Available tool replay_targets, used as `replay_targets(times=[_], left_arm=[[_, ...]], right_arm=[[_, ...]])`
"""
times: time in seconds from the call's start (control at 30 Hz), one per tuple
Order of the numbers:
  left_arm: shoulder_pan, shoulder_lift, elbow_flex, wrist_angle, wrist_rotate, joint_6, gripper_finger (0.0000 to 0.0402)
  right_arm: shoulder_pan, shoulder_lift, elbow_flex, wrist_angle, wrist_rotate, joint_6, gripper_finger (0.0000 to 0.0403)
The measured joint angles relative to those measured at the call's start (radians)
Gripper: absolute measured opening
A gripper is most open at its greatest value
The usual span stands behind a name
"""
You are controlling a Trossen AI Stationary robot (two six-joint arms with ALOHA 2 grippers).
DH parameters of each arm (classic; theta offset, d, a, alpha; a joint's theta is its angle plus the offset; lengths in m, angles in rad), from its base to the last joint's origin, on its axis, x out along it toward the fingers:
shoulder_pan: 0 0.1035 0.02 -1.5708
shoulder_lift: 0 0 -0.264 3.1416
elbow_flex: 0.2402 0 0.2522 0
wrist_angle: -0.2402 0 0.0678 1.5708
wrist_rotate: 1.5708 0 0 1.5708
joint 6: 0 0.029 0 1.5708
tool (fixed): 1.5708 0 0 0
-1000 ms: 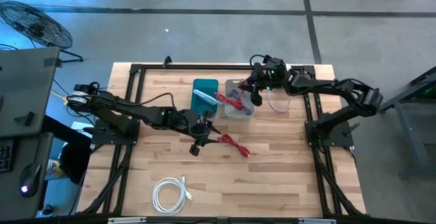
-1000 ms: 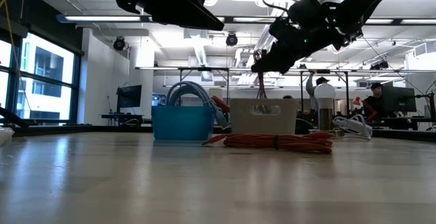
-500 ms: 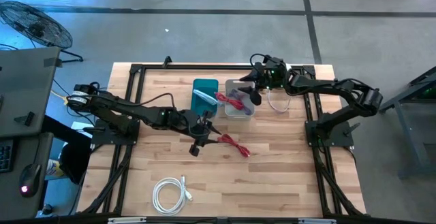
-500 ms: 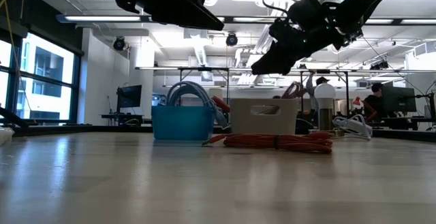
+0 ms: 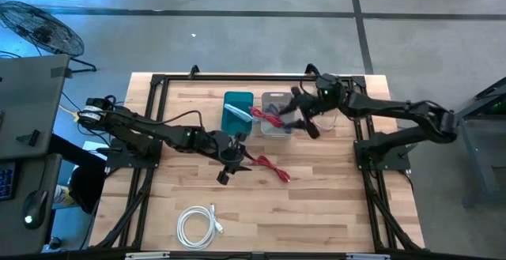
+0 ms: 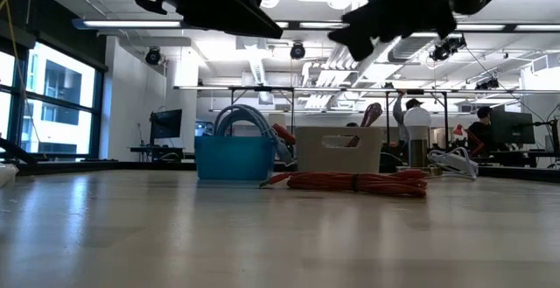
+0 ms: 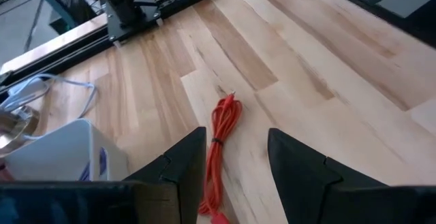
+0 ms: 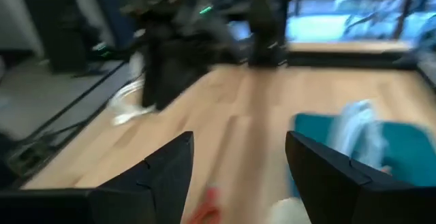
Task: Pick & Place USB Port
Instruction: Put the red charger cable into the white bin
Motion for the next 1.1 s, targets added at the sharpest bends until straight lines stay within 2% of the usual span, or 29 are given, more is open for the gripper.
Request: replay_targets(times=[0.13, 0.27, 0.4, 0.5, 0.83, 1.0, 1.1], left_arm=[[-0.001, 0.000, 0.000, 0.000, 0.006, 0.000, 0.0154], [-0.001, 0.000, 0.000, -0.004, 0.008, 0.000, 0.0154], [-0.001, 0.000, 0.000, -0.004, 0.009, 0.000, 0.0154], [-0.001, 0.000, 0.000, -0.003, 0.024, -0.008, 0.0154], [-0.029, 0.000, 0.000, 0.001, 0.038, -0.021, 0.0154], [-0.041, 0.000, 0.000, 0.000, 0.045, -0.015, 0.0154], [-0.054, -0.004, 0.000, -0.001, 0.121, 0.018, 0.0154]], right_arm=[[0.115, -0.052, 0.000, -0.156, 0.054, -0.009, 0.0225], [0.251, -0.058, 0.000, -0.286, 0.228, -0.013, 0.0224], [0.371, -0.048, -0.002, -0.327, 0.383, -0.001, 0.0224], [0.437, -0.049, -0.002, -0.321, 0.416, 0.007, 0.0225], [0.546, -0.041, -0.002, -0.370, 0.626, 0.073, 0.0224], [0.576, 0.023, -0.002, -0.356, 0.642, 0.106, 0.0218], [0.593, 0.085, -0.002, -0.312, 0.635, 0.106, 0.0214]])
